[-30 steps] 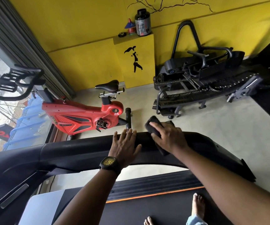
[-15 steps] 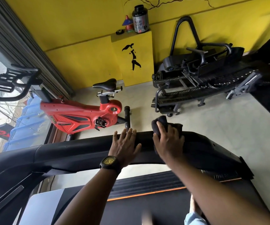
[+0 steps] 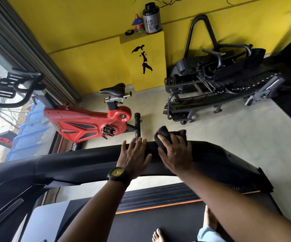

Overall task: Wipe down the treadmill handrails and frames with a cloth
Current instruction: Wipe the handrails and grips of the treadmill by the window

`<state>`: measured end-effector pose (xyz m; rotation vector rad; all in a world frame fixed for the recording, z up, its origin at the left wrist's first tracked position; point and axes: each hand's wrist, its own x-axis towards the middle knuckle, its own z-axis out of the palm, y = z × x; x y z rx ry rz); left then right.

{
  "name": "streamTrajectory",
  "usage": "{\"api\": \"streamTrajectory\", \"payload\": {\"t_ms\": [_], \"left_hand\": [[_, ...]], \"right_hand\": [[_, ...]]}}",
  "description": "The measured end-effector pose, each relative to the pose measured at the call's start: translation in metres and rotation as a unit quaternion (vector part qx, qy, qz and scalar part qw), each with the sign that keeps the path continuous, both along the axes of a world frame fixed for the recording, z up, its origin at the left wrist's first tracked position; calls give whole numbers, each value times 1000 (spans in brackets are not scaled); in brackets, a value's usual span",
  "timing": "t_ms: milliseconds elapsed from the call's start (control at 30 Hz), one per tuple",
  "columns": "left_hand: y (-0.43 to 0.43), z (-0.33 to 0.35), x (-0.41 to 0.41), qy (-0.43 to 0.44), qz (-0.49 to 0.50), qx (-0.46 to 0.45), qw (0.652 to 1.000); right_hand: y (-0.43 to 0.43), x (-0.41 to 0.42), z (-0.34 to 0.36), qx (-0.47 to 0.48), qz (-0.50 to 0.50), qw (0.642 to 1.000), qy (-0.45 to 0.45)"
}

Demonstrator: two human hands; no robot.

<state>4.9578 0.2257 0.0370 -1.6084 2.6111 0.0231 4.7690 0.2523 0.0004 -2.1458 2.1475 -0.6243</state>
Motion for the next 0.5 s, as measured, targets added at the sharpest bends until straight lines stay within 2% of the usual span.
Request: {"api": "streamTrajectory", "payload": {"t_ms": [67, 200, 233, 333, 400, 433, 500], "left_hand": [[0, -1, -1, -2, 0, -4, 1000], [1, -1, -4, -1, -1, 1, 1000], [0, -1, -5, 0, -2, 0, 1000], [0, -1, -8, 1, -3, 1, 1000], [-1, -3, -8, 2, -5, 0, 1000], [-1, -3, -8, 5, -4, 0, 1000], [-1, -1, -8, 6, -5, 5, 1000]], "right_hand": [[-19, -23, 6, 34, 38, 999, 9], [-14, -16, 1, 38, -116, 992, -40], [-6, -4, 1, 33, -128, 990, -37], [1, 5, 3, 5, -34, 999, -24], [-13, -13, 7, 27, 24, 999, -7], [-21, -23, 8, 46, 24, 999, -6], [-23, -29, 3, 62, -51, 996, -23]]}}
